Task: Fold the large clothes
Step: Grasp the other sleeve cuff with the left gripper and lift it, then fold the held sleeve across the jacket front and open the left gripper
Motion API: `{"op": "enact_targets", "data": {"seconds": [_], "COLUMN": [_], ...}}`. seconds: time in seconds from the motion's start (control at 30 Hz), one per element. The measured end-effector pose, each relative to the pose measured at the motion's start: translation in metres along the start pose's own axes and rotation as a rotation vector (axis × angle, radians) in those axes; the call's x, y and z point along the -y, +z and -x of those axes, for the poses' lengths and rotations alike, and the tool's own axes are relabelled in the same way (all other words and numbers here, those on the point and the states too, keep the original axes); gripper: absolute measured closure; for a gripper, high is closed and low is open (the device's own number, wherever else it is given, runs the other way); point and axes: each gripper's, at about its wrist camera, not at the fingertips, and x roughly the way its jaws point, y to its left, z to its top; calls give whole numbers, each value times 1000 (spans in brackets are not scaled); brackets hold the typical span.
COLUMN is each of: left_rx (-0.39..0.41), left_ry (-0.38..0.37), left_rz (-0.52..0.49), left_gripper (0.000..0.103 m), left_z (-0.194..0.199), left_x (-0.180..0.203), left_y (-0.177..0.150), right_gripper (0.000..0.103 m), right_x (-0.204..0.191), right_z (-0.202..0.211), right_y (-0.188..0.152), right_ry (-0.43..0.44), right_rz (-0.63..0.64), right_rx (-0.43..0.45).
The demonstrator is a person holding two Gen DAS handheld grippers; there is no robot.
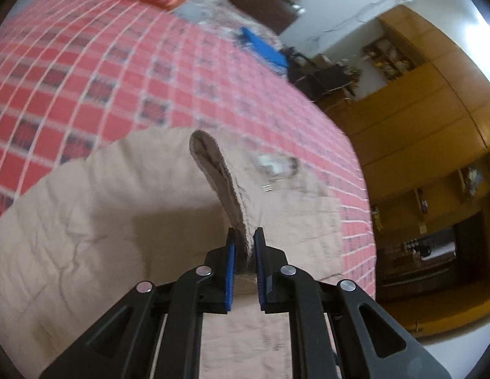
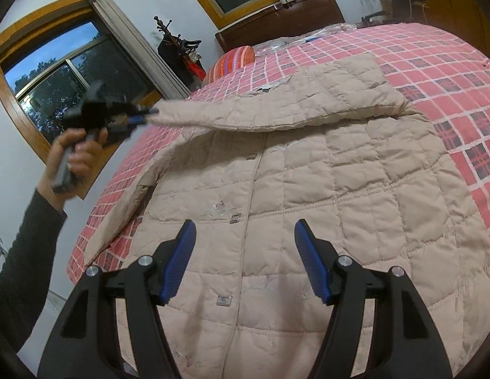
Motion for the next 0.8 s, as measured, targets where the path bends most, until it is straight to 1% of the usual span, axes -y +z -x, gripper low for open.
{"op": "enact_targets", "data": {"seconds": [0.1,0.17,0.2,0.27,0.33,0.37,0.4,0.43,0.47,0.5,0.53,0.6,0.67,0.7,0.73,0.8], "left_rx": [-45,-72,-75,-25,55,84,100,98,86,67,55,20,-29,-39,-34,-6], "left_ry": [55,98,125,158,129,109,76,53,18,-3,2,56,151,163,153,120], "left_rz": [29,44,58,64,42,33,16,3,-12,-24,-29,-27,9,28,44,55], "left_gripper": [91,88,85,83,64,50,48,47,46,46,46,46,48,55,59,59], "left_z": [-24,-36,-36,-21,0,8,12,11,5,-4,-13,-39,-67,-73,-71,-53], "left_x": [-25,-37,-40,-35,-18,-9,1,7,15,20,22,17,-2,-11,-17,-20], "left_y": [-8,-13,-14,-19,-19,-21,-21,-21,-21,-21,-20,-18,-20,-21,-21,-23], "right_gripper": [38,38,38,38,36,35,34,34,34,34,34,33,33,33,33,32], "right_x": [2,1,0,-4,-7,-8,-11,-14,-16,-20,-23,-27,-28,-27,-26,-23], "right_z": [-2,-2,-2,2,5,6,6,6,7,6,6,6,7,8,9,13], "right_y": [1,3,3,3,5,5,6,7,7,6,6,4,2,1,0,0], "right_ry": [5,5,7,7,9,14,20,25,29,36,42,44,40,37,33,28], "right_rz": [-9,-5,-2,9,14,13,15,19,21,23,26,38,45,45,45,42], "right_rx": [-3,-2,-4,0,5,8,11,14,15,16,15,11,5,1,-2,3]}}
